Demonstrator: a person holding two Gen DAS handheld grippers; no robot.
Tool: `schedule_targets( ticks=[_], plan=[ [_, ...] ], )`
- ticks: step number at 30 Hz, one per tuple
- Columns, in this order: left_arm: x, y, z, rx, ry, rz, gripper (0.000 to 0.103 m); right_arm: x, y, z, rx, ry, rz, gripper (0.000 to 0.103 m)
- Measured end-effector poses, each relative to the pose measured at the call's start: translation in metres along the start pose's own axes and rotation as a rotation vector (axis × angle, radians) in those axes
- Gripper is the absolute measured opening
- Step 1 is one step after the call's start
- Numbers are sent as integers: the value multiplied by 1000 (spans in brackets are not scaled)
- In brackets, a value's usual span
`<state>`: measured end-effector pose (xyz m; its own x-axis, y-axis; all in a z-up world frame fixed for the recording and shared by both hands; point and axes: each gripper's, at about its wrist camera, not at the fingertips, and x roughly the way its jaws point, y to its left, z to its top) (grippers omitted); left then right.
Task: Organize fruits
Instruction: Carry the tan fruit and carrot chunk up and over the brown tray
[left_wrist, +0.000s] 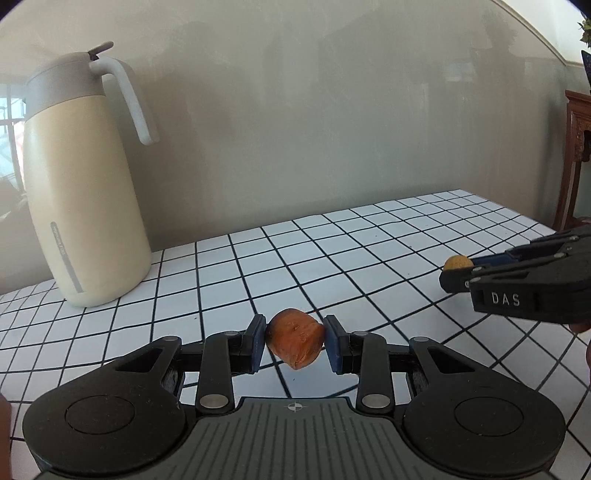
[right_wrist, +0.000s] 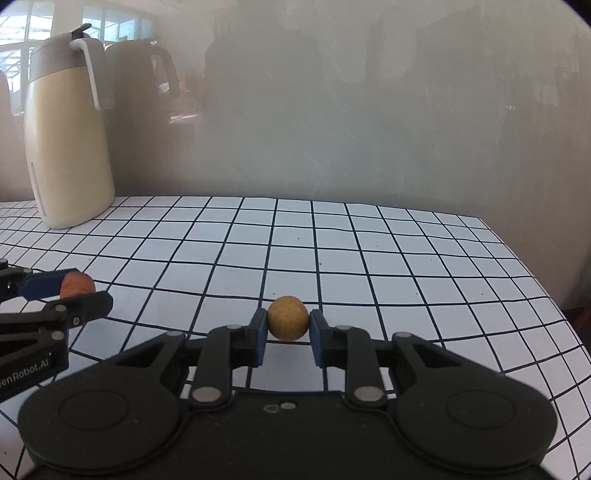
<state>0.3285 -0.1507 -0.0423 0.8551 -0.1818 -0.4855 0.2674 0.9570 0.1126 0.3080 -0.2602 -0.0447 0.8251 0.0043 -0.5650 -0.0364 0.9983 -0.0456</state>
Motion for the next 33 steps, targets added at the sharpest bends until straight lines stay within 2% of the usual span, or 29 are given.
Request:
schedule_targets(
  ticks=[7,19,28,33],
  plan=[
    [-38,20,-6,-6,-9,44,34,-22,25,3,-28,-25,52,15],
    [-129,63,-15,-49,-64,112,34,-84,67,6,-73,-92,134,15],
    [-193,97,-35,-83,-100,181,34,-125,99,-2,-94,-121,176,15],
    [-225,125,-59,-127,-93,237,34,-140,122,-10,-127,-116,209,15]
  ],
)
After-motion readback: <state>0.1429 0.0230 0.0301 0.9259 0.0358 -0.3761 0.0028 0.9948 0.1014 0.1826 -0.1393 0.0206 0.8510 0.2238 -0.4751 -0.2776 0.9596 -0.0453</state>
